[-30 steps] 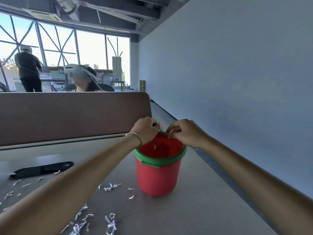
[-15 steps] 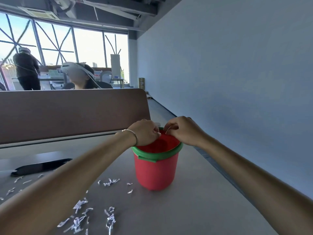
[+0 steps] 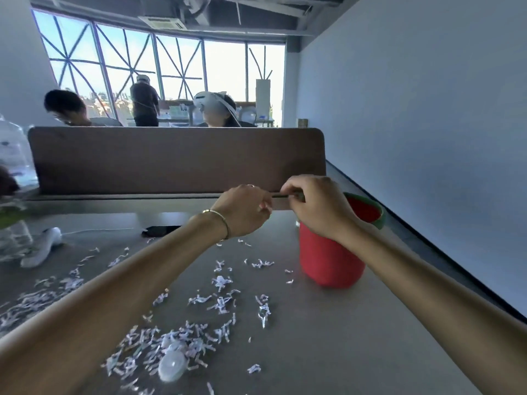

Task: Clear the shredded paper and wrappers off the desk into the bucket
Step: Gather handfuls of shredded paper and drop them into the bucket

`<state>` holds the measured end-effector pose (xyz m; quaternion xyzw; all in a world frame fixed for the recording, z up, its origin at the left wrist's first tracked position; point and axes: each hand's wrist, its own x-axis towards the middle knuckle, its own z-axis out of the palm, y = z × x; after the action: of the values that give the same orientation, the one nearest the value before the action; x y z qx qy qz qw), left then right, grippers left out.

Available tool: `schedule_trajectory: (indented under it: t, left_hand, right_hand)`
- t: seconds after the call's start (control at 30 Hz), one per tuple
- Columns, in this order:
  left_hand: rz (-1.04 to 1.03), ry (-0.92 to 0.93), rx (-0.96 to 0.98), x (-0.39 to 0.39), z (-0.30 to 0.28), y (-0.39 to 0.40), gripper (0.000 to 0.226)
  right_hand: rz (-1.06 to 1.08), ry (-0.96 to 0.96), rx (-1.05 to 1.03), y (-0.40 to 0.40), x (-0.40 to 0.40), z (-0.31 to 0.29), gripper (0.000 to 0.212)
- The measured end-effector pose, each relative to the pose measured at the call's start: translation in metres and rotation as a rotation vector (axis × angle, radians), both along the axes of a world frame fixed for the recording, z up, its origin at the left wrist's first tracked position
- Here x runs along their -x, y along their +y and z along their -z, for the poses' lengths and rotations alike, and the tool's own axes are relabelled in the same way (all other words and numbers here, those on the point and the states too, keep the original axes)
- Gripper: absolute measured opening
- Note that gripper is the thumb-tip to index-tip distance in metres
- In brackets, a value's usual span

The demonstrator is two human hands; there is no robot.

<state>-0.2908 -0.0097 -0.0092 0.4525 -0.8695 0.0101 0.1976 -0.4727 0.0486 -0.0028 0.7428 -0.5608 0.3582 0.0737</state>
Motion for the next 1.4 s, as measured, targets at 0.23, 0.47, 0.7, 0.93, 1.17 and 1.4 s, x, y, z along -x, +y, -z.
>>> schedule_trajectory:
  t: [0.23,0.47,0.7,0.93,1.17,1.4]
  left_hand:
    - [-0.15,0.012,-0.086,-0.098,0.042,0.021,0.026]
    - [-0.325,-0.007,-0.156,-0.194,0.086,0.052,0.026]
    - [-0.564,-0.046,-0.259,-0.277,0.133,0.074,0.055]
    - [-0.87,-0.073,-0.385,-0.335,0.179,0.082,0.09]
    - [-0.698,0.054,-0.081,-0.344,0.185,0.069,0.035]
    - [-0.603,0.15,-0.041,-0.348,0.182,0.048,0.02]
  right_hand:
    - [-0.14,0.06,-0.154,0.004,-0.087,0.042,0.027]
    - [-0.364,0.119,-0.25,0.0,-0.174,0.085,0.031]
    - [-0.482,0.163,-0.342,-0.007,-0.242,0.122,0.037]
    - [-0.566,0.172,-0.414,-0.019,-0.285,0.146,0.038]
    - [-0.557,0.16,-0.419,-0.04,-0.295,0.161,0.042]
    - [-0.461,0.196,-0.538,-0.07,-0.301,0.182,0.075]
